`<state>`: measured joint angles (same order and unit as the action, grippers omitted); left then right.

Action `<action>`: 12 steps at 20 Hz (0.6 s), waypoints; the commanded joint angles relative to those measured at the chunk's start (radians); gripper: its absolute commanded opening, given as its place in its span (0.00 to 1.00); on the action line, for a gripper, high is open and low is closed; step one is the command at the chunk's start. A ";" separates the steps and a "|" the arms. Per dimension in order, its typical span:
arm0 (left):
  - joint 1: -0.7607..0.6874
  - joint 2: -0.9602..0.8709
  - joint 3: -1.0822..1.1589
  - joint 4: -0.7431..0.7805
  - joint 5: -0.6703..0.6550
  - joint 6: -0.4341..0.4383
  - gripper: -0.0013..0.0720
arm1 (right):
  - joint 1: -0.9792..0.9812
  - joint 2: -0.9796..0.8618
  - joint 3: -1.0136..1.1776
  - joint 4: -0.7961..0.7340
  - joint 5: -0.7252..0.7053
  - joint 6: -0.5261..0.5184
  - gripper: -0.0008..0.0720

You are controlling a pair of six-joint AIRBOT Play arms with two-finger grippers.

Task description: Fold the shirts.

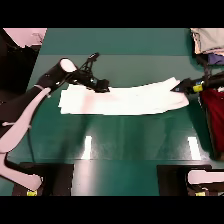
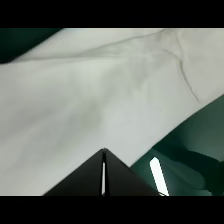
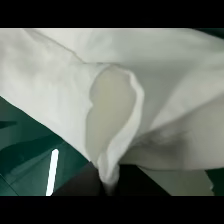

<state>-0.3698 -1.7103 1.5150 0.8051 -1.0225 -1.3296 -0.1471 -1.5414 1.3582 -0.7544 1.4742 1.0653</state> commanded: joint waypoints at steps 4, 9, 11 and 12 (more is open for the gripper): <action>-0.104 -0.295 0.310 0.035 -0.043 -0.088 0.05 | 0.132 0.096 0.265 0.003 0.082 0.231 0.03; -0.131 -0.343 0.331 0.046 -0.034 -0.088 0.05 | 0.304 0.049 0.473 0.002 0.079 0.303 0.03; -0.131 -0.342 0.335 0.099 -0.052 -0.088 0.05 | 0.360 0.018 0.550 -0.002 0.078 0.311 0.03; -0.131 -0.342 0.343 0.126 -0.066 -0.088 0.05 | 0.383 0.002 0.582 -0.010 0.079 0.323 0.03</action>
<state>-0.4950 -2.0388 1.8389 0.8734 -1.0630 -1.4139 0.1577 -1.5051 1.8351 -0.7532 1.5536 1.3472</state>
